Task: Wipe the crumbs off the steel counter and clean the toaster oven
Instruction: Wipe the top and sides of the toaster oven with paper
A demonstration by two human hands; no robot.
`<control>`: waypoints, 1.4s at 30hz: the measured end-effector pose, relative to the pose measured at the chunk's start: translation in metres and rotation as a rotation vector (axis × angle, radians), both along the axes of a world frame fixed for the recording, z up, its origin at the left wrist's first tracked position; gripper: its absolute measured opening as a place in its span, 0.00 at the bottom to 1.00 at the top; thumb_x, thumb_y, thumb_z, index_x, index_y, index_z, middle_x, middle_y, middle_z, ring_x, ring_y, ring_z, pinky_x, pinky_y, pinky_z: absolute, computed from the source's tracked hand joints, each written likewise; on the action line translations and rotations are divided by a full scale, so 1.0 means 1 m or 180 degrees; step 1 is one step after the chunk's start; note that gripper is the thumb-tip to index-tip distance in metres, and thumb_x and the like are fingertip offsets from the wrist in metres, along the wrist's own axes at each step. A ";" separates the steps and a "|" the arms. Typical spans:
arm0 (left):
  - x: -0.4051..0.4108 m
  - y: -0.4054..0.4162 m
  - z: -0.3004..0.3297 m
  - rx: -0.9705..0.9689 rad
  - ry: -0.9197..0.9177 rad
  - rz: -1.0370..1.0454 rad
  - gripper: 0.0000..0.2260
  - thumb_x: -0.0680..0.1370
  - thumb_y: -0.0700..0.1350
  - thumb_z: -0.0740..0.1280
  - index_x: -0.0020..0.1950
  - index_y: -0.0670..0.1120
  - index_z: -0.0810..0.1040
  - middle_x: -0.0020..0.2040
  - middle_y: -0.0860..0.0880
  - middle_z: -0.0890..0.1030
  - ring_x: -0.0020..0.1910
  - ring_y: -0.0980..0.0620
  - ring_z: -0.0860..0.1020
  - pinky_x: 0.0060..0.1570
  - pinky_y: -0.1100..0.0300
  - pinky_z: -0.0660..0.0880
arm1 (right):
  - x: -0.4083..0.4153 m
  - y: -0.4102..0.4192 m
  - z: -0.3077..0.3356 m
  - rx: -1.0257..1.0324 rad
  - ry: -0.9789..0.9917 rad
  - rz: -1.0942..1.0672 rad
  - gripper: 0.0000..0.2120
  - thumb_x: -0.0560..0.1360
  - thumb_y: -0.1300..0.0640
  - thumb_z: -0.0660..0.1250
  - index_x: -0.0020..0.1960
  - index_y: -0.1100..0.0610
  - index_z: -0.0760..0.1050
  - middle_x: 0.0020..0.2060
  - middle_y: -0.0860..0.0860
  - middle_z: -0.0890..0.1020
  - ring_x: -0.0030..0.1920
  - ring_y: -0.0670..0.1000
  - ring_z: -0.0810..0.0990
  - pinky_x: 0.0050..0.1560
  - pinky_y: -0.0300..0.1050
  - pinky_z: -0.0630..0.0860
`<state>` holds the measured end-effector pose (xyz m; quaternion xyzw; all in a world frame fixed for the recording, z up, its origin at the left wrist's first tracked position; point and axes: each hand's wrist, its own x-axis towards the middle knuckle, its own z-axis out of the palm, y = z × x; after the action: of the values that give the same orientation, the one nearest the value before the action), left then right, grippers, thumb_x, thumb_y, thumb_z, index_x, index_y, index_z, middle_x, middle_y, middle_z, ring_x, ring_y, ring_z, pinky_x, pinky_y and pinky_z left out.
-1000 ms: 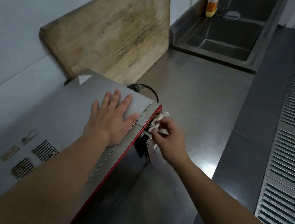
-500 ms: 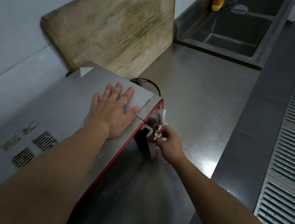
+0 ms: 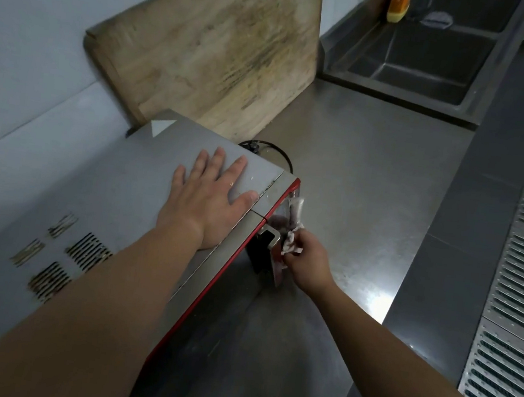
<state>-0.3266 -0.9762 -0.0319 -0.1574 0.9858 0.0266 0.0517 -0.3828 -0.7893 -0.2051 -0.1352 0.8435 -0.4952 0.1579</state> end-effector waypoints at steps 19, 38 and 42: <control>-0.002 -0.003 -0.003 -0.0058 0.0038 -0.0057 0.31 0.78 0.70 0.41 0.79 0.62 0.41 0.81 0.53 0.41 0.79 0.50 0.38 0.76 0.42 0.42 | 0.016 -0.005 0.003 -0.0836 -0.0336 -0.0530 0.10 0.70 0.64 0.71 0.41 0.50 0.78 0.41 0.47 0.83 0.43 0.44 0.82 0.43 0.43 0.78; -0.003 -0.003 -0.003 -0.0023 0.0061 -0.0018 0.32 0.77 0.70 0.43 0.79 0.62 0.43 0.81 0.53 0.41 0.79 0.50 0.39 0.76 0.43 0.42 | 0.011 -0.006 0.061 -0.1107 -0.0197 -0.0596 0.14 0.71 0.68 0.66 0.42 0.48 0.76 0.39 0.50 0.83 0.38 0.50 0.83 0.41 0.55 0.82; -0.004 -0.003 -0.003 -0.0026 0.0056 0.0008 0.32 0.77 0.70 0.44 0.79 0.63 0.44 0.81 0.53 0.42 0.79 0.51 0.40 0.76 0.43 0.42 | 0.005 -0.006 0.104 -0.1538 0.0167 -0.0486 0.11 0.73 0.69 0.67 0.48 0.55 0.77 0.45 0.51 0.81 0.39 0.41 0.81 0.39 0.39 0.79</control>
<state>-0.3301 -0.9788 -0.0344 -0.1586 0.9861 0.0240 0.0423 -0.3776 -0.7951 -0.1011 -0.1178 0.7123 -0.6892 0.0611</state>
